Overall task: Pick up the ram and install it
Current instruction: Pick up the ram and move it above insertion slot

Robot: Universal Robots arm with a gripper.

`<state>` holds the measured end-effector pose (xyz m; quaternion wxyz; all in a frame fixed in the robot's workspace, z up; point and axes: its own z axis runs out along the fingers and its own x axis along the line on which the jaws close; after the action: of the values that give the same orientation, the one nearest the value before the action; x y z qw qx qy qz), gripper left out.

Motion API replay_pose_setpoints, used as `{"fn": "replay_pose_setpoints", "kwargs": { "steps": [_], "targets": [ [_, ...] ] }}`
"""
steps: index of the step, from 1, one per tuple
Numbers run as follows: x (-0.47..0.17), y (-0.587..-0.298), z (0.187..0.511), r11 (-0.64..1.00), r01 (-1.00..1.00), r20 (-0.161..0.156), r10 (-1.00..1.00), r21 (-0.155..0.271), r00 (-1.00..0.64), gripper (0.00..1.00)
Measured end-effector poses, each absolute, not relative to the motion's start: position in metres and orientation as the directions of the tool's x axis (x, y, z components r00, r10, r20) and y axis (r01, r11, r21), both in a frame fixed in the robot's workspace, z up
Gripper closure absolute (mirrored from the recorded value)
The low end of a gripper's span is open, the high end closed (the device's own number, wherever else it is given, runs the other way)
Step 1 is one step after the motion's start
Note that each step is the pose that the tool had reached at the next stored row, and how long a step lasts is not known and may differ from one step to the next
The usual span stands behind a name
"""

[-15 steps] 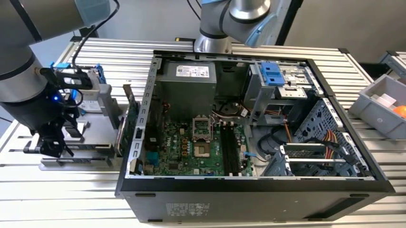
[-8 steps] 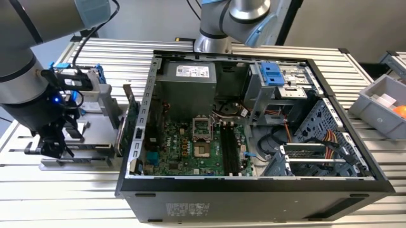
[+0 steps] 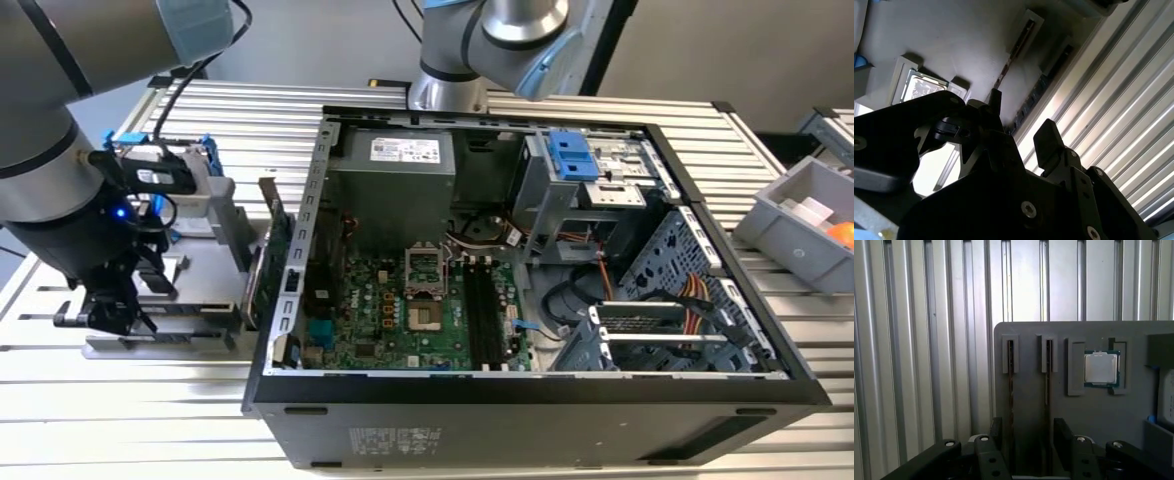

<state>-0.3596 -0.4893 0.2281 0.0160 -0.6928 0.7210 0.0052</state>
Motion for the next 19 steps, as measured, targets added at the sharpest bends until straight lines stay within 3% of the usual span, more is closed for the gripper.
{"fn": "replay_pose_setpoints", "kwargs": {
  "steps": [19],
  "targets": [
    [-0.362, -0.499, 0.210, 0.040, -0.999, -0.031, -0.999, -0.015, -0.040, 0.00]
  ]
}}
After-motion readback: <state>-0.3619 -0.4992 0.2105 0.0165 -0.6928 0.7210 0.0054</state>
